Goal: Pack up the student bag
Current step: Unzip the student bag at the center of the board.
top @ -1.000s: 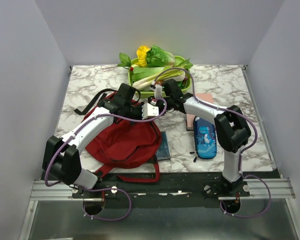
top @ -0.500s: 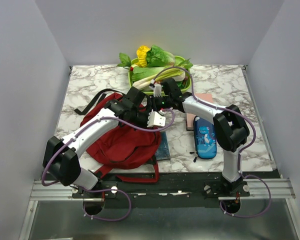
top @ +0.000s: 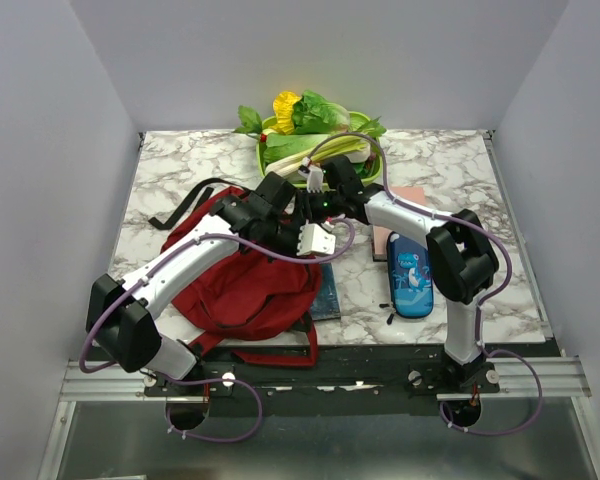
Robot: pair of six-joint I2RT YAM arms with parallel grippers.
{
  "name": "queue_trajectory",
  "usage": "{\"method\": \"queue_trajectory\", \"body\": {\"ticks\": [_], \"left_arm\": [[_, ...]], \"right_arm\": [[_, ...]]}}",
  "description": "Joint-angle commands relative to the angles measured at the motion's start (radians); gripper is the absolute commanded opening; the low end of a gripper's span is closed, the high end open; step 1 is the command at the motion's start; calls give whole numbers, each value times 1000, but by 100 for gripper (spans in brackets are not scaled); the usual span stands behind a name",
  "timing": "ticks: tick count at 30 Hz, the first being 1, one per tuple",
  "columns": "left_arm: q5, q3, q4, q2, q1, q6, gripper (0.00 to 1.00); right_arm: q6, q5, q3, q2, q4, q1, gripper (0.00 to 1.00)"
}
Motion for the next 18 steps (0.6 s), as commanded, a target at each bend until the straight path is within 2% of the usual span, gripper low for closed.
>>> {"method": "queue_trajectory", "body": {"ticks": [1, 8, 18], "left_arm": [[10, 31, -89, -43, -43, -28, 0], [-10, 40, -153, -80, -95, -46, 0], [-21, 155, -261, -86, -181, -108, 0]], "right_arm": [[26, 39, 27, 27, 37, 3, 37], [55, 48, 90, 39, 38, 5, 36], [44, 79, 74, 21, 18, 3, 35]]}}
